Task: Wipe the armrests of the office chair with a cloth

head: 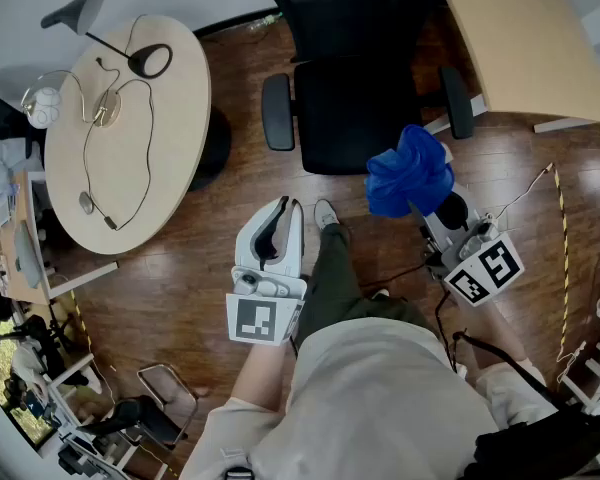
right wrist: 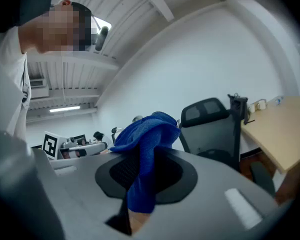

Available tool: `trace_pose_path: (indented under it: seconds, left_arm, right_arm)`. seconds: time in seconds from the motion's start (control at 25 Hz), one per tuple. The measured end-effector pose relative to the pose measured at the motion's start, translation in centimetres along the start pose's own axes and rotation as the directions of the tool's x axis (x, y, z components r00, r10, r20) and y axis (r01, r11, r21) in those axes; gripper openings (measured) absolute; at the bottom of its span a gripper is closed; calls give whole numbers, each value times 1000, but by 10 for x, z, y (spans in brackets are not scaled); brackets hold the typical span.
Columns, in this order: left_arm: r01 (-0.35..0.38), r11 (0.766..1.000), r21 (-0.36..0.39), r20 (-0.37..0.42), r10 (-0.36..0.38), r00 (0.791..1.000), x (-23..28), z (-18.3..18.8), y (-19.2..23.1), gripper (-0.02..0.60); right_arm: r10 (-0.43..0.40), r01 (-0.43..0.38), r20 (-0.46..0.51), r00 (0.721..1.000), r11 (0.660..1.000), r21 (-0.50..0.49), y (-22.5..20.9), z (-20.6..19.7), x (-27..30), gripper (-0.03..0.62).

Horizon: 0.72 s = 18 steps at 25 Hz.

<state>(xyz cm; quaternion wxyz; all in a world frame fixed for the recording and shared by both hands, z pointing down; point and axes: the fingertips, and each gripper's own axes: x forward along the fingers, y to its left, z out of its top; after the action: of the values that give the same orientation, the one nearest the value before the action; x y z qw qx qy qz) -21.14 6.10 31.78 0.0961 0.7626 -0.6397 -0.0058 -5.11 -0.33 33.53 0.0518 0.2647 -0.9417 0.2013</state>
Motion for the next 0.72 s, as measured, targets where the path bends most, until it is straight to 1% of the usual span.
trace_pose_path:
  seconds: [0.08,0.2,0.32,0.4,0.48,0.52,0.56,0.64,0.72]
  left_arm:
    - [30,999,21,-42,-29,999,33,-25,45,28]
    - [29,1000,0,-60,-29,998,72,-53,104,28]
    - [-12,999,-40,-89,9,996,87,-80,137,28]
    - [-34,998,-51,-126,27,992,85,-98,148,28]
    - [-63,997,-53,-176,53,983,79,-116,161,28]
    - [-81,995,-57,-197,68,978,76,-123,168,28]
    - [-100,993,-65,-209,84,974,73,-128,175,28]
    - [-132,988,-76,-214,113,970,69,-131,186,28]
    - [-143,987,-74,-210,124,970,69,-132,190,28]
  right_arm:
    - [37,-38,-43,998,999,-25,-24,-21,85,74]
    - [68,-76,-147,987,996,-52,-63,-64,212,74]
    - [76,-107,-268,960,989,-103,-96,-120,319,74]
    - [54,-110,-346,937,983,-144,-116,-156,372,72]
    - [24,-125,-438,899,971,-205,-133,-192,414,72]
    - [20,-140,-486,874,967,-211,-136,-210,430,72]
    - [31,-155,-526,850,969,-193,-135,-225,440,72]
    - [84,-200,-572,816,970,-142,-118,-240,439,72]
    - [130,-266,-599,790,953,-143,-86,-246,415,72]
